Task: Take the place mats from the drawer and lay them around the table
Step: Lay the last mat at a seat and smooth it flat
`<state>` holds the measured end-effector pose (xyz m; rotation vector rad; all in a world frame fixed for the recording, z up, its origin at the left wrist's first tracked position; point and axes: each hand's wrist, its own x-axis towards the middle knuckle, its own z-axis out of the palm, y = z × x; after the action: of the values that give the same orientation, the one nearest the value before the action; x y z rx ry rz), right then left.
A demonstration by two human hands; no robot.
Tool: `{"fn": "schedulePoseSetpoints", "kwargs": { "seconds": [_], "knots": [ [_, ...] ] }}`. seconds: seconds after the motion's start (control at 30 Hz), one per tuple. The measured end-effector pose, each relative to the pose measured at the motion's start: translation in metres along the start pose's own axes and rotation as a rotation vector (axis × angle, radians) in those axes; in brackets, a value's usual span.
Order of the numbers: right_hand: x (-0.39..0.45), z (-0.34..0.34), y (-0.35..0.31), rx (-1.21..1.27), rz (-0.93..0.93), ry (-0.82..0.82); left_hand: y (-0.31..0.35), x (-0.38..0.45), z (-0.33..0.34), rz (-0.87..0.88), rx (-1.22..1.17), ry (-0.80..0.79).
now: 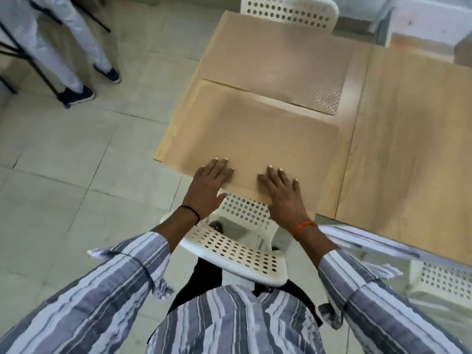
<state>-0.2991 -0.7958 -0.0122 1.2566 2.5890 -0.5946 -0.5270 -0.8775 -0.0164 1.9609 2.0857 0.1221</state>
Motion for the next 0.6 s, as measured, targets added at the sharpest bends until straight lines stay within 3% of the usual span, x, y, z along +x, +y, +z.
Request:
{"fn": "schedulePoseSetpoints", "kwargs": {
  "seconds": [0.07, 0.23, 0.6],
  "knots": [
    [0.005, -0.002, -0.002, 0.020, 0.021, 0.000, -0.021, 0.011, -0.006, 0.016, 0.018, -0.097],
    [0.012, -0.006, -0.016, 0.027, 0.074, 0.037, -0.057, 0.024, -0.015, 0.035, 0.091, -0.169],
    [0.016, -0.004, -0.061, 0.054, 0.293, 0.045, -0.053, 0.036, -0.025, -0.018, 0.143, -0.304]
  ]
}}
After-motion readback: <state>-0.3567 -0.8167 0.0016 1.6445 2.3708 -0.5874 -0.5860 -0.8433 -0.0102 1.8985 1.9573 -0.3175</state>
